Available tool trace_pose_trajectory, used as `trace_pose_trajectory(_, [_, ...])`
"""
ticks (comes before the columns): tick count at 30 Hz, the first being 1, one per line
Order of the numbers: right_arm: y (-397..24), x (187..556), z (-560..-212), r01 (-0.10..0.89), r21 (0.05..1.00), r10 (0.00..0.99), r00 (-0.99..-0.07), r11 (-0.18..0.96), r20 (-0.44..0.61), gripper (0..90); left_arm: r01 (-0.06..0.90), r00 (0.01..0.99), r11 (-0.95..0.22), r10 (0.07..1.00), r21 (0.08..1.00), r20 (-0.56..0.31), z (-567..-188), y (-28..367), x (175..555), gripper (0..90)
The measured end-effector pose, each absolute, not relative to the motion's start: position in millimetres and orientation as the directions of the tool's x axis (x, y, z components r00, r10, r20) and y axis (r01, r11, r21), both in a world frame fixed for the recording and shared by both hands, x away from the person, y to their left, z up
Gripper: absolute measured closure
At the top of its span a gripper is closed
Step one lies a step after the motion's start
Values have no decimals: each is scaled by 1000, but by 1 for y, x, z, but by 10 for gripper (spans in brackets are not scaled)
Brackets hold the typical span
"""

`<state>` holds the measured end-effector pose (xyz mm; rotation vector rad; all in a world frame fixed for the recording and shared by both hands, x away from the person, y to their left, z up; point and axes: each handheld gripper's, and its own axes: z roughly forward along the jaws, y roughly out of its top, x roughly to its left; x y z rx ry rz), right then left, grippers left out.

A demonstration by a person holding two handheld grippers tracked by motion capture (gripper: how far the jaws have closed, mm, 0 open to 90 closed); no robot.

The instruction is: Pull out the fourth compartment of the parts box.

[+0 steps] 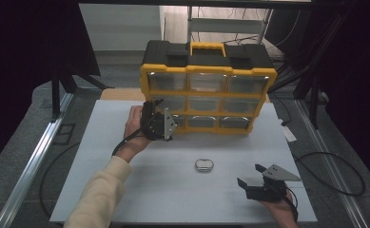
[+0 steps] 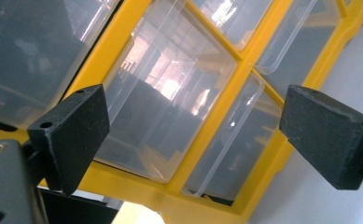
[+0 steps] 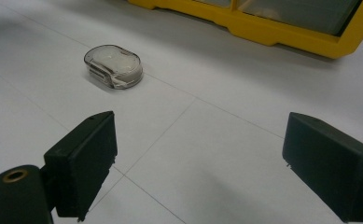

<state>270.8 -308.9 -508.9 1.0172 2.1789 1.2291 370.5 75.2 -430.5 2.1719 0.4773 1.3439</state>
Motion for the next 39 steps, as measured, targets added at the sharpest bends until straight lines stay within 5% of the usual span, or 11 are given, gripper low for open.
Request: trace_pose_trajectory(39, [-308, 271, -509, 385, 857, 769, -638, 342, -21, 106, 23, 397, -812, 543, 583, 740, -426, 70, 389, 109])
